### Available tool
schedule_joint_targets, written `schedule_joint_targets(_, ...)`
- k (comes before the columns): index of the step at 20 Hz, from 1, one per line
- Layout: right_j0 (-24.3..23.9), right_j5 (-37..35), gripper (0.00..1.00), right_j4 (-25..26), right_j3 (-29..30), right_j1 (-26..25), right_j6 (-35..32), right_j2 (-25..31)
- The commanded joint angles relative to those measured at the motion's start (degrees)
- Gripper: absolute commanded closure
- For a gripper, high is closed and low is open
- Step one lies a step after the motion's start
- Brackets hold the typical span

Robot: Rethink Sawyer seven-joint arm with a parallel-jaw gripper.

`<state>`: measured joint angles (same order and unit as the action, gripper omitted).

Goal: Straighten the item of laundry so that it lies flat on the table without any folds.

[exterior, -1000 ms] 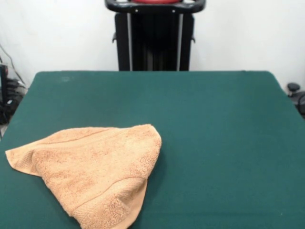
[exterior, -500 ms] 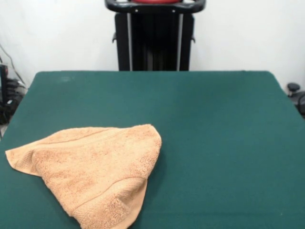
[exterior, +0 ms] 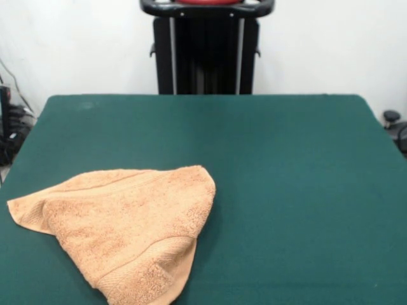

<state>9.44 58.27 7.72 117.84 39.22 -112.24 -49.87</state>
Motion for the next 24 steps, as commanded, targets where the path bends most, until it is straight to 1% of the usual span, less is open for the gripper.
schedule_joint_targets(1, -1.51, 10.38, 0.00, -6.03, 7.89, -13.83, -12.62, 13.82)
schedule_joint_targets(6, -2.23, 17.54, 0.00, -9.66, 7.17, -19.98, -11.82, 16.38)
schedule_joint_targets(9, -2.24, 20.55, 0.00, -8.71, 4.40, -23.40, -9.80, 17.42)
schedule_joint_targets(12, -2.85, 25.86, 0.00, -13.23, 2.65, -28.40, -11.67, 20.63)
schedule_joint_targets(15, -3.47, 31.20, 0.00, -18.88, 0.95, -33.89, -13.76, 24.04)
schedule_joint_targets(16, -3.84, 32.51, 0.00, -19.79, 0.62, -35.07, -14.30, 24.65)
schedule_joint_targets(20, -5.78, 34.62, 0.00, -21.52, -1.85, -39.63, -15.60, 27.37)
schedule_joint_targets(24, -5.95, 33.91, 0.00, -24.56, 0.07, -39.87, -14.33, 28.72)
